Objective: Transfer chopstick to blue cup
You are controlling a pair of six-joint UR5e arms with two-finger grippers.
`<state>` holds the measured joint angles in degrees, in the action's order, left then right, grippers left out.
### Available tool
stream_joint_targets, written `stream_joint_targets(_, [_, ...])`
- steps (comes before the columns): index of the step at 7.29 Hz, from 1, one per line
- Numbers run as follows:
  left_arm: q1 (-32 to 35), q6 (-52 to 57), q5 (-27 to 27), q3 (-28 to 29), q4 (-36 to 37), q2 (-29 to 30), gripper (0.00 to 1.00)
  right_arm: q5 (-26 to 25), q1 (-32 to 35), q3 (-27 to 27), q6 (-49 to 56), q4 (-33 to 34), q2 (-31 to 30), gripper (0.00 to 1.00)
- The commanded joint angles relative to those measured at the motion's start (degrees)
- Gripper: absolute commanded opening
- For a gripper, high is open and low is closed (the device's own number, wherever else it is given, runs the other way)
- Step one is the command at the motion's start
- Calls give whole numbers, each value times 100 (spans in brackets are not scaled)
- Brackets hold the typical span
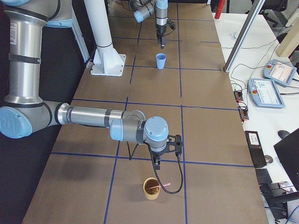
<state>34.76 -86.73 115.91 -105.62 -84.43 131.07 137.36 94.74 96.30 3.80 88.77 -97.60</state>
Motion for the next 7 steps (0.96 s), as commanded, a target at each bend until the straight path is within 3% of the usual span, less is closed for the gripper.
stream_joint_targets(1, [511,391,352,-1054,470,-659,100,28,52,-85,-46,17,-83,100])
stream_joint_targets(3, [882,526,468,-1417,917,-794,100,-86,376,-285,-19,-419,-224,100])
stream_joint_targets(5, [936,526,459,-1462,937,-925,100,-86,589,-943,-28,-1139,-155,100])
stream_joint_targets(7, [1049,561,450,-1602,937,-1092,100,-95,598,-1944,-342,-2621,-50,99])
